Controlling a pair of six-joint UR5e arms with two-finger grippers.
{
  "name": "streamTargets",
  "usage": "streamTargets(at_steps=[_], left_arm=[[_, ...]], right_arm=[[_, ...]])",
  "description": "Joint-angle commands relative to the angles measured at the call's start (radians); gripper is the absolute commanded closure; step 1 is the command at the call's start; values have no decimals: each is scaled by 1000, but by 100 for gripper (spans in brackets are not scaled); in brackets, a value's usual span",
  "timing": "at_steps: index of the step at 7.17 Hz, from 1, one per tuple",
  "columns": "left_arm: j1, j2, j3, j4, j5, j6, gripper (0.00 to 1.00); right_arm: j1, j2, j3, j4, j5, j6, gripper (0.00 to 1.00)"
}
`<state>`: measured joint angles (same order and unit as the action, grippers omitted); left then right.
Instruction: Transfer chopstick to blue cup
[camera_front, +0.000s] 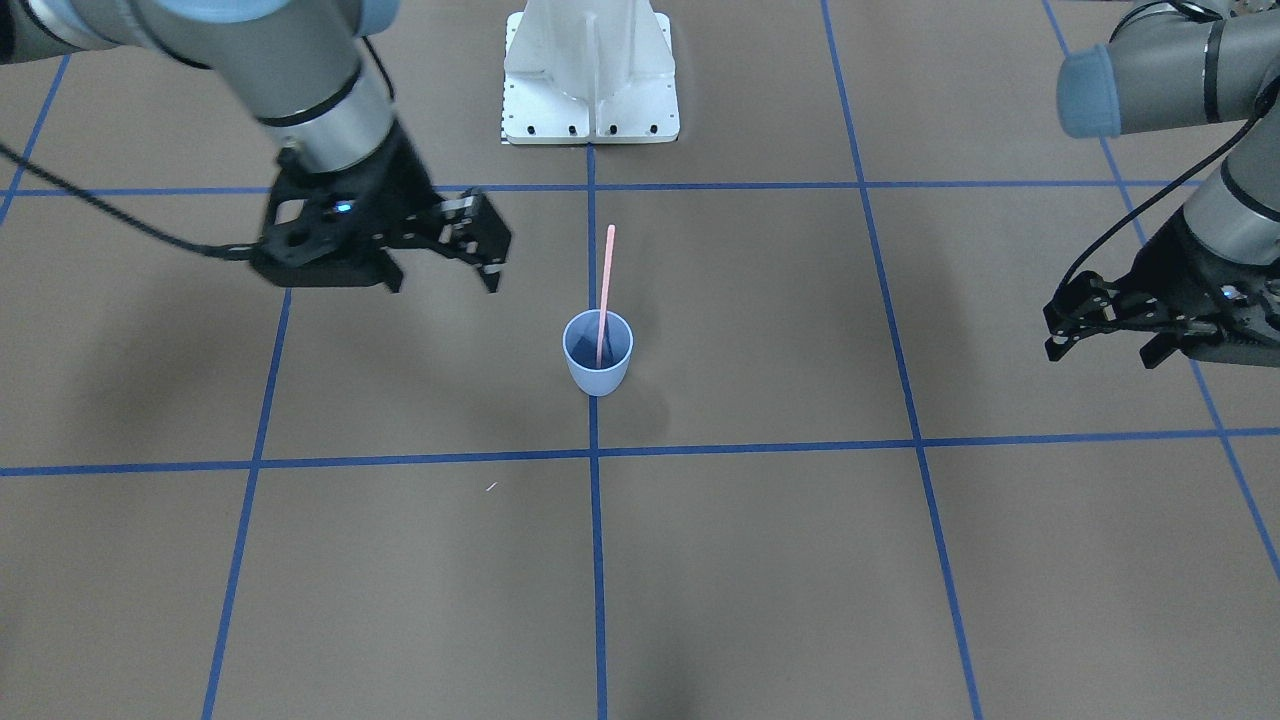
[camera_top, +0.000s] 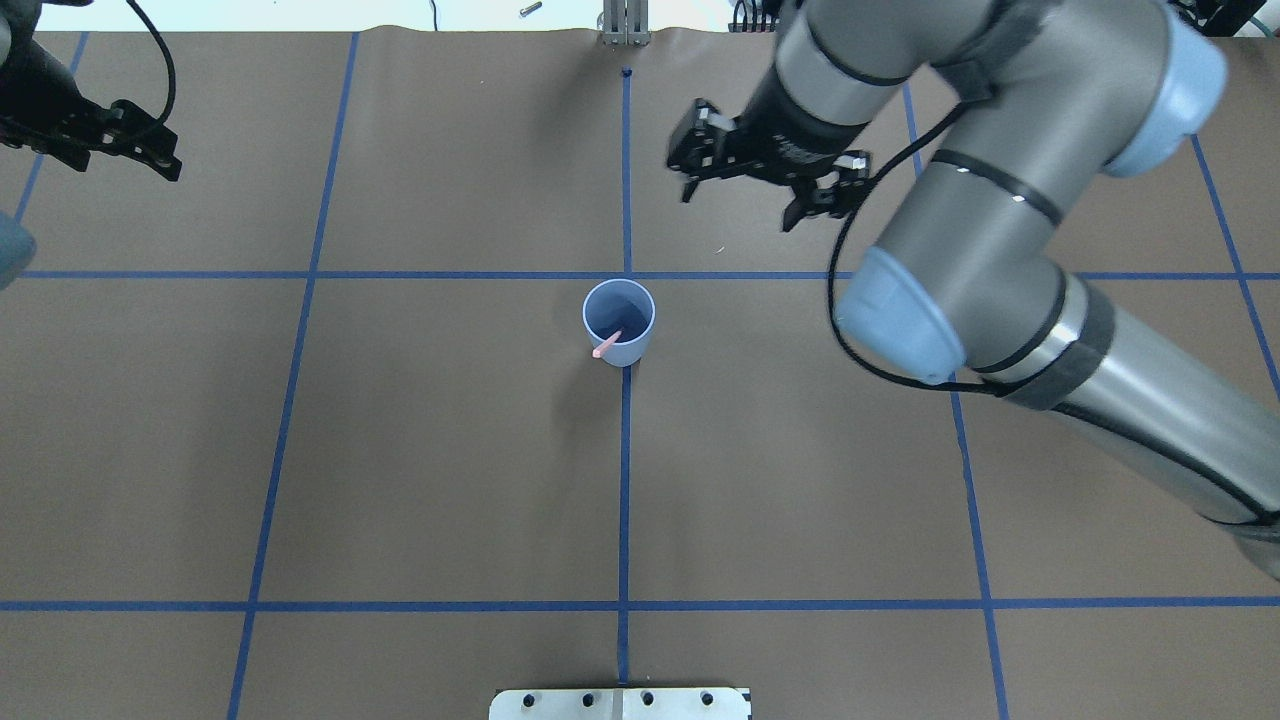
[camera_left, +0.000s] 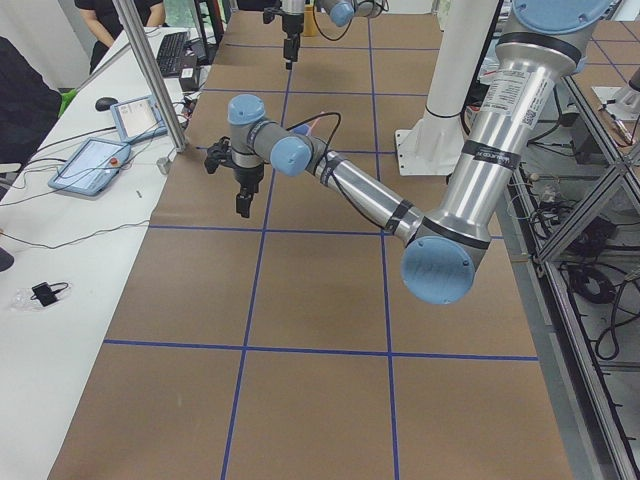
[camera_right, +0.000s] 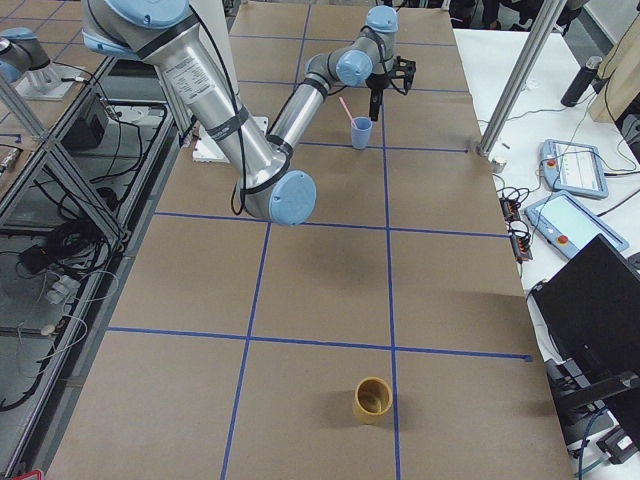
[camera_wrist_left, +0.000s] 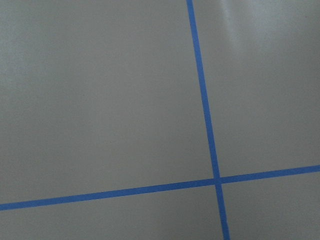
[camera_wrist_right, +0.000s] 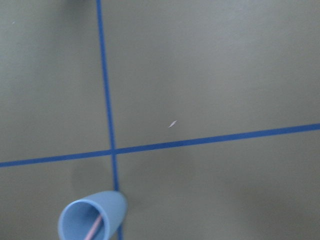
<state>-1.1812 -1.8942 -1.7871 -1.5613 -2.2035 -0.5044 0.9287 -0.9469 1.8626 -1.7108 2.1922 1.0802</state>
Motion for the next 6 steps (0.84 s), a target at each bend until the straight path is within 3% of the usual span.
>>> streamTargets(at_steps=[1,2,3,5,6], left_arm=[[-53,26,11,1,-16,23,2],[-61,46,9,-2,-24,24,2],[-114,69,12,7,-22,141,2],[-223,183,25,1,-27,407,2],[-262,231,26,0,-27,438,2]], right_arm=[[184,-213,20,3,61,-275,0],[272,-290,-2,-3,87,-370,0],[364,-375,-14,3,137,-419,0],[502,-516,-34,2,147,-697,0],[557,-551,-60,2,144,-800,0]])
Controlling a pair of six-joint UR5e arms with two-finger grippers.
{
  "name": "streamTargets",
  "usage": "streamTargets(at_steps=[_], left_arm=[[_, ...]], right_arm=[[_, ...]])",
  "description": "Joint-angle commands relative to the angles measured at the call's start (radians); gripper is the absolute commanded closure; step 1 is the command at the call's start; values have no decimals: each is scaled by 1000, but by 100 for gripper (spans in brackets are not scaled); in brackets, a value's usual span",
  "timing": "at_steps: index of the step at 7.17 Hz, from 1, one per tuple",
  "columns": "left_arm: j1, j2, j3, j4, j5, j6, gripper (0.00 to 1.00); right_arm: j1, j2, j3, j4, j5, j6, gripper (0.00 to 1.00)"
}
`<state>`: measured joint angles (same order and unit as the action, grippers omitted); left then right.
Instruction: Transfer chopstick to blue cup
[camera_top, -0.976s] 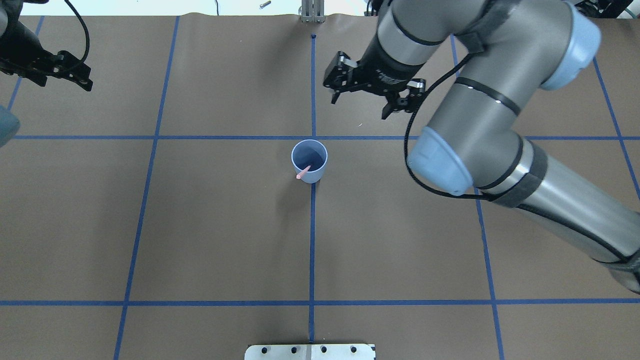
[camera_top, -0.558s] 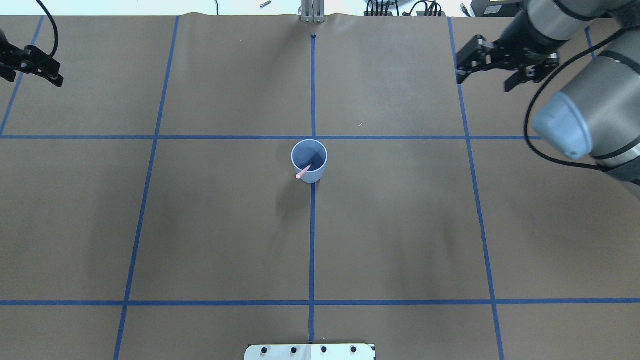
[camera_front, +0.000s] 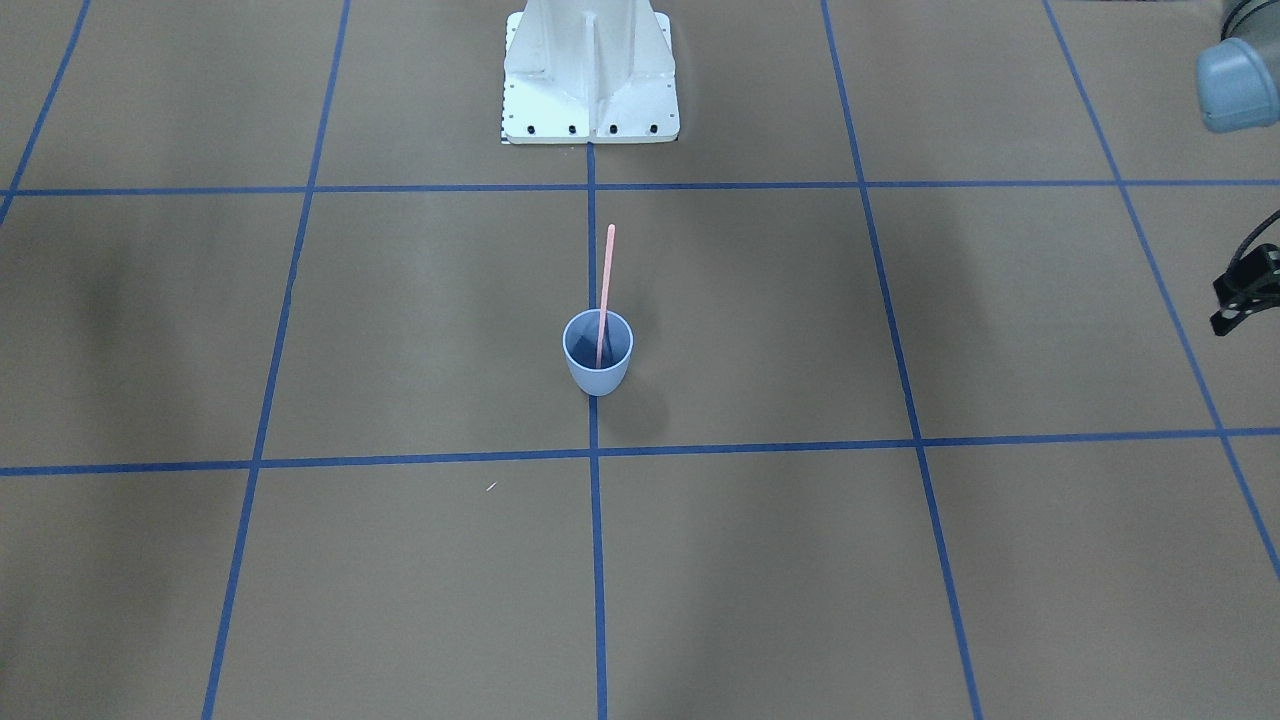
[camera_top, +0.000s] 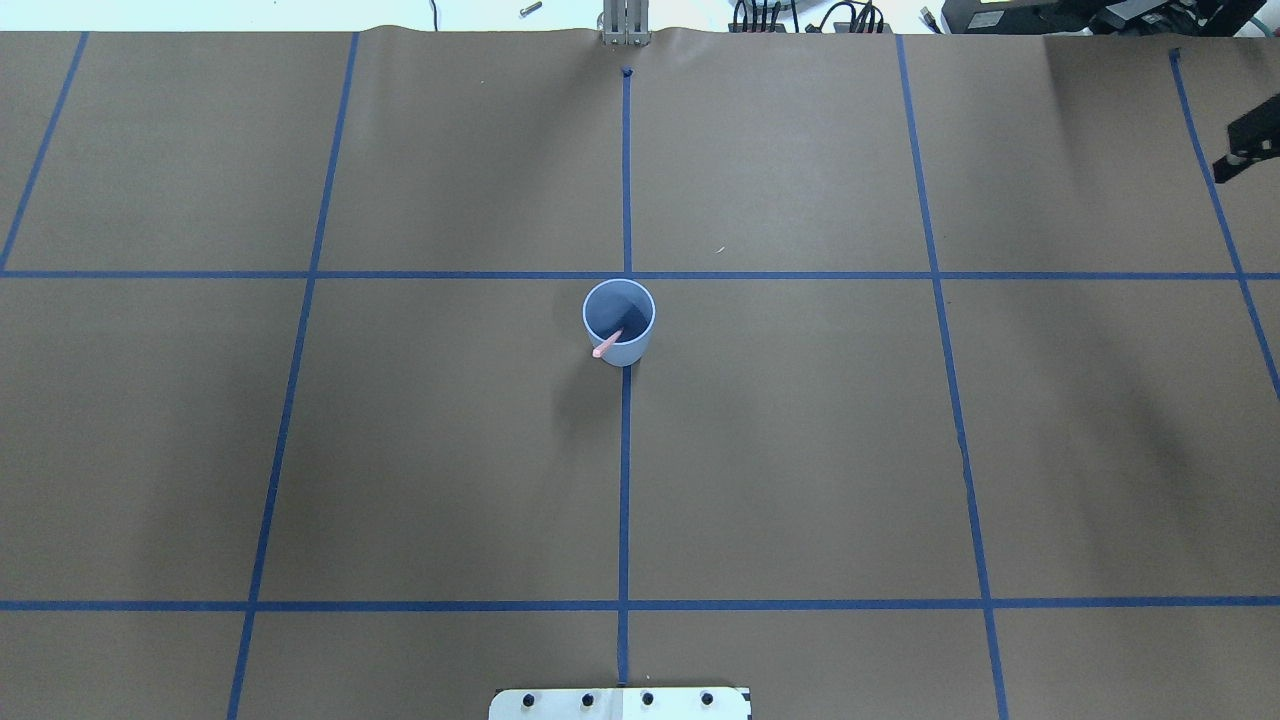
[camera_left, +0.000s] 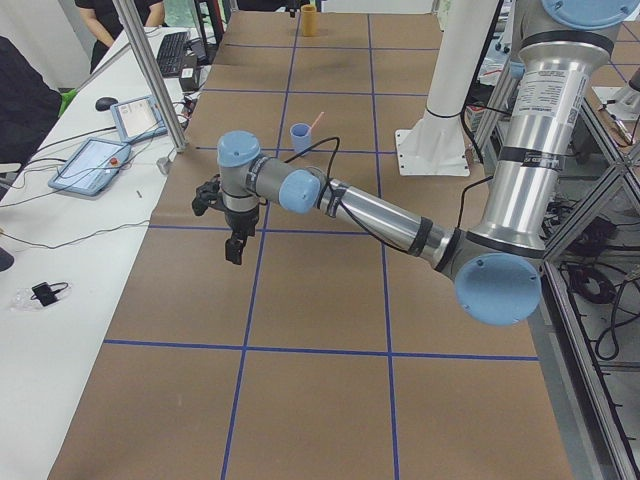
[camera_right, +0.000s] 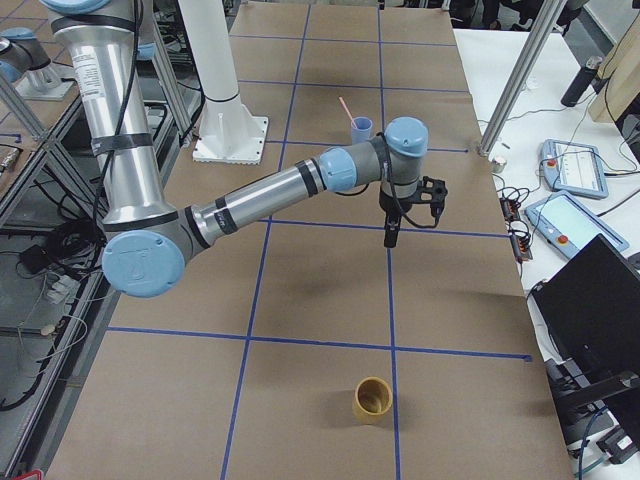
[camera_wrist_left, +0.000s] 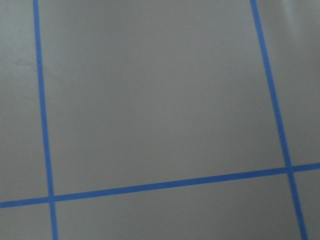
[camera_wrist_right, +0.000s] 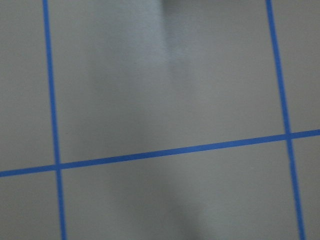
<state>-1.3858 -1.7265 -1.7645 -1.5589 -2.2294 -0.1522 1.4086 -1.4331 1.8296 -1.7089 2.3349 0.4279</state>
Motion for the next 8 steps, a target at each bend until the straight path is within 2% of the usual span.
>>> streamTargets(at_steps=[1,2,3,4,6,8], left_arm=[[-85,97,6,-10,-4,86,2],[-84,128,14,-15,-31,86,2],[-85,130,32,-16,-32,88,2],[-88,157,37,-16,-30,88,2],[-117,159,48,-12,-36,95,2],[-142,159,52,26,-36,163,2]], right_arm=[[88,-99,-39,47,-5,-219,0],[89,-108,-115,145,-8,-222,0],[89,-166,-154,173,-8,-227,0],[93,-167,-182,196,-28,-236,0],[134,-187,-187,195,-81,-289,0],[159,-178,-185,145,-75,-343,0]])
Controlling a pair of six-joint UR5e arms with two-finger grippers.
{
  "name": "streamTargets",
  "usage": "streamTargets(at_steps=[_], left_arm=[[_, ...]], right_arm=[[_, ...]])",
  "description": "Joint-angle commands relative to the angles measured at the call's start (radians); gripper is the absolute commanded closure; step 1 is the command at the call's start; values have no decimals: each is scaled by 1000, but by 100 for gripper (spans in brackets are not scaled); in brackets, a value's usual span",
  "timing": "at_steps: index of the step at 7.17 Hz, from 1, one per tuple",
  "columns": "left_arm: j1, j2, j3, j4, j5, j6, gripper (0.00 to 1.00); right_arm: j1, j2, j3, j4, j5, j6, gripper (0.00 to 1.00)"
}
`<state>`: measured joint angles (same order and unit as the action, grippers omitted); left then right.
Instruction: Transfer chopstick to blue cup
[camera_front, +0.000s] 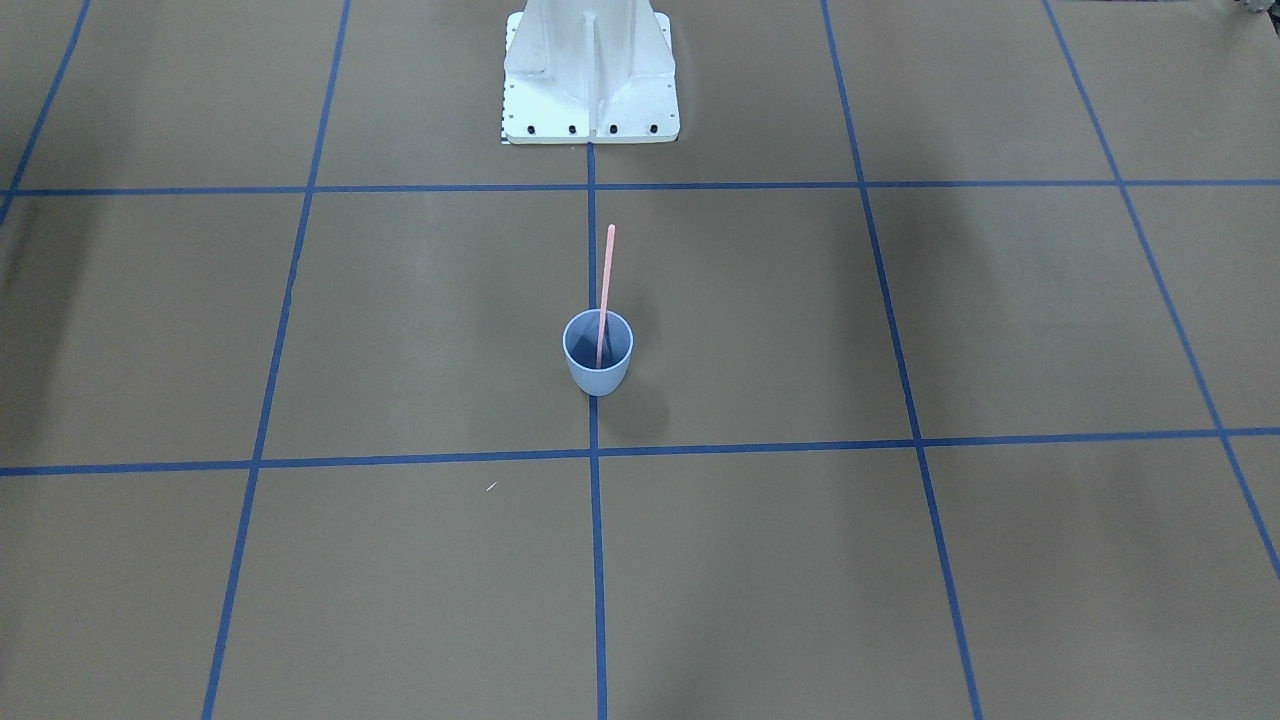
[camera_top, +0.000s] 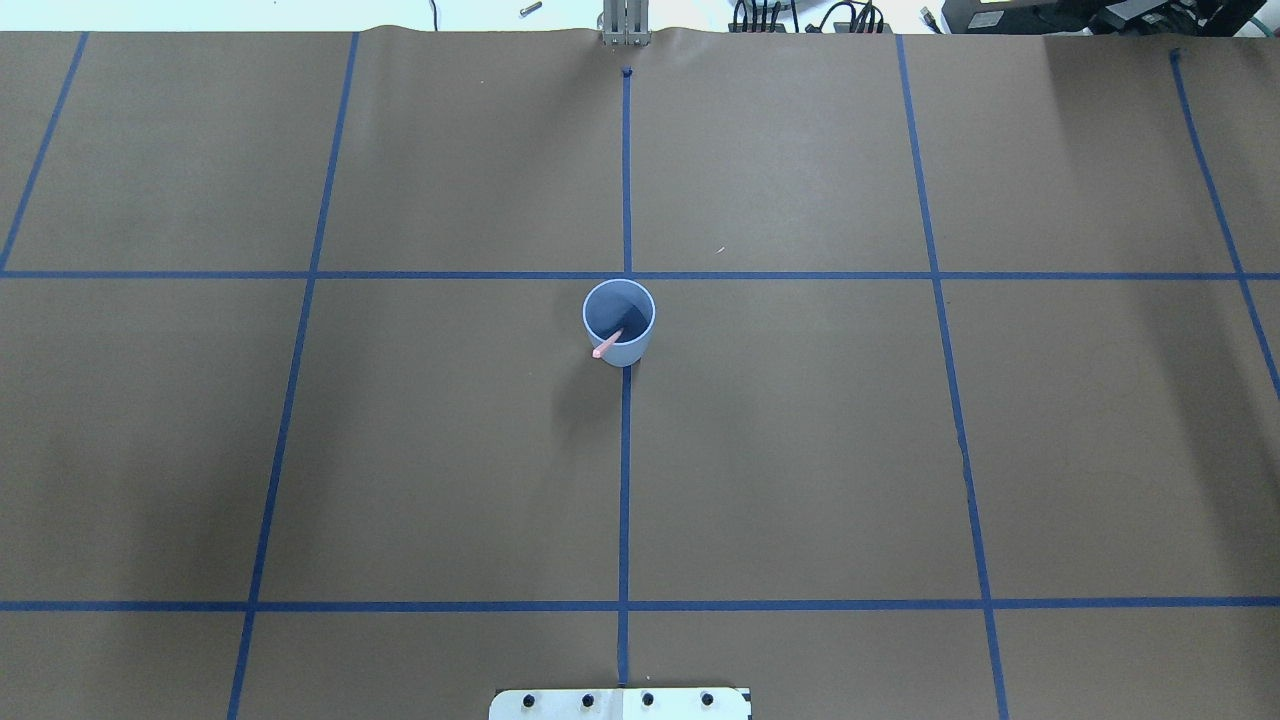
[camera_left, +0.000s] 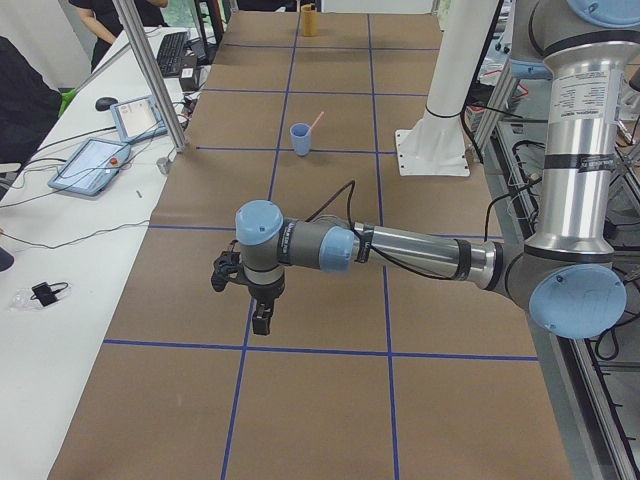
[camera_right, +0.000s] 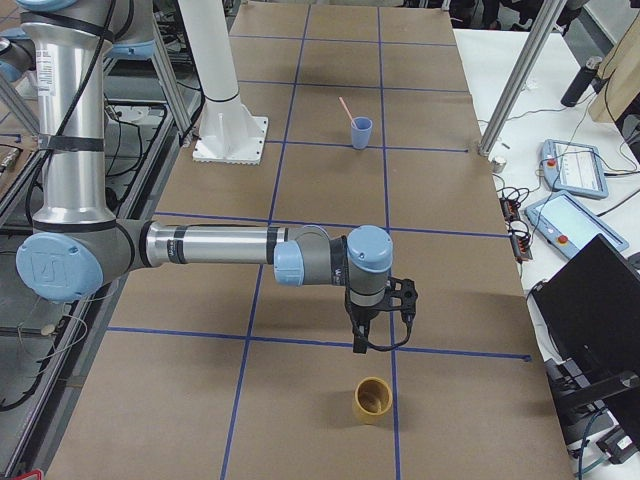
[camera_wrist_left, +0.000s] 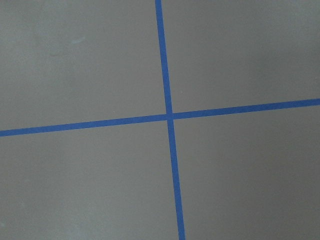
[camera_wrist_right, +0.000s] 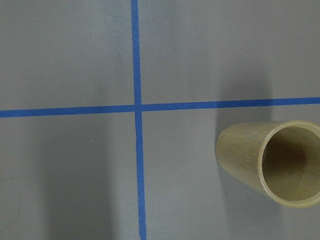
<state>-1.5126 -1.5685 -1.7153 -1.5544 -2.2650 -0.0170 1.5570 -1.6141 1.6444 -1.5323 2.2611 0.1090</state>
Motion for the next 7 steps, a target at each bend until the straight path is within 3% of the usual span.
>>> streamTargets(at_steps=[1,2,7], left_arm=[[-33,-7,57,34,-16,54,2],[-35,-4,87,31,-57,111,2],[-35,-4,109,23,-59,112,2]], right_arm=[[12,14,12,-78,3,-26,0],[20,19,29,-104,14,-26,0],[38,19,38,-138,52,-26,0]])
